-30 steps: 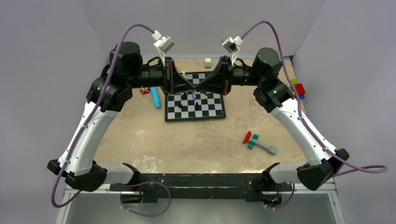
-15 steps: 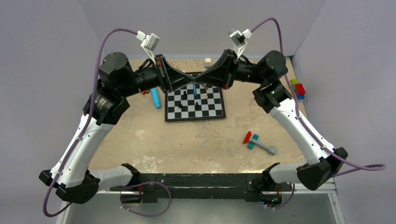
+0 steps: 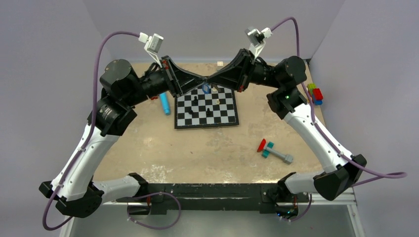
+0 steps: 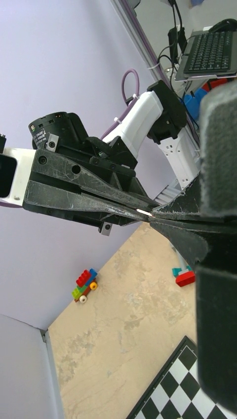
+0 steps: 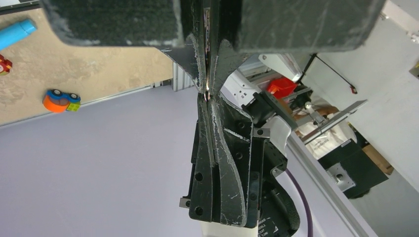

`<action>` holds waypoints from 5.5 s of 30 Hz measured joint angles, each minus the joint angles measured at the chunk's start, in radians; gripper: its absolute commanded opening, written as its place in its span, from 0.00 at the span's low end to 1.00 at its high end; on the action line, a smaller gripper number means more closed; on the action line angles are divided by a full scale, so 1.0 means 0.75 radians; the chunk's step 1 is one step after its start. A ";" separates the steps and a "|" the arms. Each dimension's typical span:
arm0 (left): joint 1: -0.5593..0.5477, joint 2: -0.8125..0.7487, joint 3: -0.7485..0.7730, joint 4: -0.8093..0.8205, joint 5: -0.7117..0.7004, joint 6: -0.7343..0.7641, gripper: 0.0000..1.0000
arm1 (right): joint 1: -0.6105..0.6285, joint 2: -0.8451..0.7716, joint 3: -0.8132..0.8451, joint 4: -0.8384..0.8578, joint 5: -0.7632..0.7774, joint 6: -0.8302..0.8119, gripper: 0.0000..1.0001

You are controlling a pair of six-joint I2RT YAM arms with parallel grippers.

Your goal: Remove the keys from the keyring

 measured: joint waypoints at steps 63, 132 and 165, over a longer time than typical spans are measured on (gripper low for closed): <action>-0.014 0.365 0.502 -0.921 0.266 0.678 0.04 | 0.032 -0.117 0.011 -0.917 0.001 -0.817 0.00; -0.106 -0.103 0.194 -0.471 -0.592 0.384 0.53 | 0.028 -0.119 -0.125 -0.151 0.149 -0.228 0.00; -0.020 0.351 0.631 -0.969 0.274 0.640 0.32 | 0.050 -0.115 0.004 -0.721 0.021 -0.658 0.00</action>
